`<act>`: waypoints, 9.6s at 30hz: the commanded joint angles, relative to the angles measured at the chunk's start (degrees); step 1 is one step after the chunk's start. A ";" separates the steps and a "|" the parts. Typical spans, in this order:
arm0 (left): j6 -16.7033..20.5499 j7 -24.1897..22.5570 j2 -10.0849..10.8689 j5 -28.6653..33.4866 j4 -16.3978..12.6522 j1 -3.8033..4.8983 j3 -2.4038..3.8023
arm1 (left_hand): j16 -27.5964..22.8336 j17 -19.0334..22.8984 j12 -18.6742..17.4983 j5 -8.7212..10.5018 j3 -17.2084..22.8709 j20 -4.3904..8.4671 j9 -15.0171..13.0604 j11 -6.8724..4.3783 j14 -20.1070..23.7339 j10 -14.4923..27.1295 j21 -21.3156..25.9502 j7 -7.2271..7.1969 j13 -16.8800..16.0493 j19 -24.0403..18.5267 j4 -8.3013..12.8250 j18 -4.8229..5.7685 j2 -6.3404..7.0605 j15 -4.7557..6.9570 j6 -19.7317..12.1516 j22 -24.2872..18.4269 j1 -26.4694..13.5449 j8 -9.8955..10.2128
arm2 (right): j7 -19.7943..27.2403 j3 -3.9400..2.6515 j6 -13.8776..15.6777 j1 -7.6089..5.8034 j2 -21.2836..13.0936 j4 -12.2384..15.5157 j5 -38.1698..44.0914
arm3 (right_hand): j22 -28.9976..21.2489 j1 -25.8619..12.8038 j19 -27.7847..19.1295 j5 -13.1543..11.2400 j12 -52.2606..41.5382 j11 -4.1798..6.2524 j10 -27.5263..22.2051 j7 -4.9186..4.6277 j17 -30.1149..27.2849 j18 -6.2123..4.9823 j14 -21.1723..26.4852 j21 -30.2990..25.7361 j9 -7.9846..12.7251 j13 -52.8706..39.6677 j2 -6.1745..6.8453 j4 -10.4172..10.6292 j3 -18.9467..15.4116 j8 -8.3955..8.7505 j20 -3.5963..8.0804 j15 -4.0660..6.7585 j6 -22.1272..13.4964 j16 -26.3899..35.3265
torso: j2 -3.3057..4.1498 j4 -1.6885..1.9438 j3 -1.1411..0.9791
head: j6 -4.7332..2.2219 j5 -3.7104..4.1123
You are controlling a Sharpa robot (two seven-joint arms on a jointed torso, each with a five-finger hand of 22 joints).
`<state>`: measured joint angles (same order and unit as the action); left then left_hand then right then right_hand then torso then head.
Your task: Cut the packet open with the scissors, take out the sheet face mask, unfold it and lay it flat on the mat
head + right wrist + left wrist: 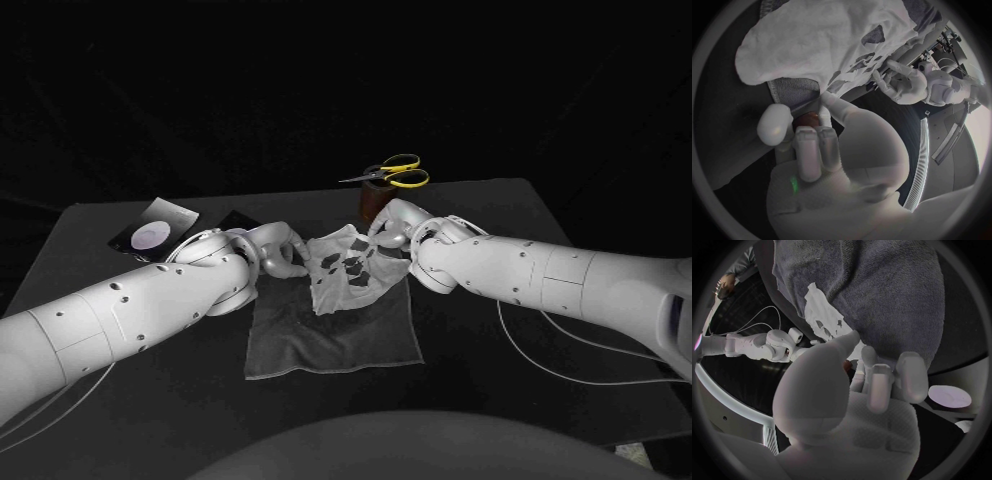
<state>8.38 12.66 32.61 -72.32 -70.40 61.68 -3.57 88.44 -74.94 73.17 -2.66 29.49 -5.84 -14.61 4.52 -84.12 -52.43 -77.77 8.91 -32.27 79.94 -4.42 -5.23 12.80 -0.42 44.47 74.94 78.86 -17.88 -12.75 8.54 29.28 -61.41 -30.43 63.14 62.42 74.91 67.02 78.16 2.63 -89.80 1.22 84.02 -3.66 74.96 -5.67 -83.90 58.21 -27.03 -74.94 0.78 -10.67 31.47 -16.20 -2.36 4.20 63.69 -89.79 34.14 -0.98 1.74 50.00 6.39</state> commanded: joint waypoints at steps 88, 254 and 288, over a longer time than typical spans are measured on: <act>10.15 -18.83 7.22 16.14 -7.70 -0.92 -0.14 | -3.15 1.33 -8.04 -0.15 1.58 -0.19 0.96 -0.15 2.06 5.55 5.47 -0.11 8.09 -5.04 -0.42 -0.49 -0.01 -0.18 4.48 -4.34 1.35 -0.79 | 5.19 -0.02 -2.48 1.99 -18.22 16.71 -2.26 | 6.11 0.26 -1.80 0.13 -0.20 -3.39 5.98 -3.17 15.04 -0.96 -6.10 -3.39 1.88 -15.06 1.92 2.34 -11.44 5.01 -2.31 -2.78 -5.93 -0.21 | -0.01 0.02 0.05 | 0.00 0.76; 1.46 -3.67 4.66 0.53 -9.28 -3.29 -1.54 | -0.96 -5.46 -4.36 -0.14 0.99 0.41 1.20 -0.95 -1.77 2.15 1.76 -0.86 6.54 -1.48 -0.33 0.57 0.24 0.48 6.09 -0.69 0.23 -2.39 | 3.45 0.05 0.46 4.45 -13.68 13.90 14.53 | 6.74 4.76 -0.75 0.14 -0.20 -0.66 5.98 0.04 15.04 -0.59 -6.10 -0.79 0.95 -15.06 -2.03 -0.51 -11.51 4.79 -0.76 -0.64 1.97 -0.21 | 0.03 0.04 0.00 | 0.00 0.74; -1.60 -1.65 4.64 0.41 -8.98 -3.29 -1.55 | -0.96 -5.35 -3.94 -0.14 1.00 0.45 1.48 -0.89 -1.74 2.26 1.72 -0.75 6.23 -1.47 -0.43 0.58 0.02 0.46 5.45 -0.68 0.16 -1.98 | 2.57 -0.33 -1.93 3.04 -15.40 13.51 8.26 | 6.68 4.29 -0.84 0.14 -0.20 -0.45 5.98 0.23 15.04 -0.60 -6.10 -1.06 0.40 -15.06 -1.84 -1.21 -10.57 4.11 -0.34 -0.38 2.39 -0.21 | 0.01 0.02 0.01 | 0.00 0.69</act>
<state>9.75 8.67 37.17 -71.44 -79.72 58.84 -4.69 87.13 -74.94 68.96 -2.66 30.74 -5.44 -13.22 3.51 -83.74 -49.81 -75.85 7.96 -25.99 78.11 -4.74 -5.22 12.98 -0.22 50.05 74.16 79.45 -20.06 -9.08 8.25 30.20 -58.32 -45.79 76.69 72.12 74.91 71.44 77.35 2.40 -89.81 0.40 83.84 -3.45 74.96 -5.62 -83.92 57.35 -26.63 -74.94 -1.26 -11.80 20.56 -11.75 -3.17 3.39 65.95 -89.80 34.13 -0.99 1.73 50.00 7.04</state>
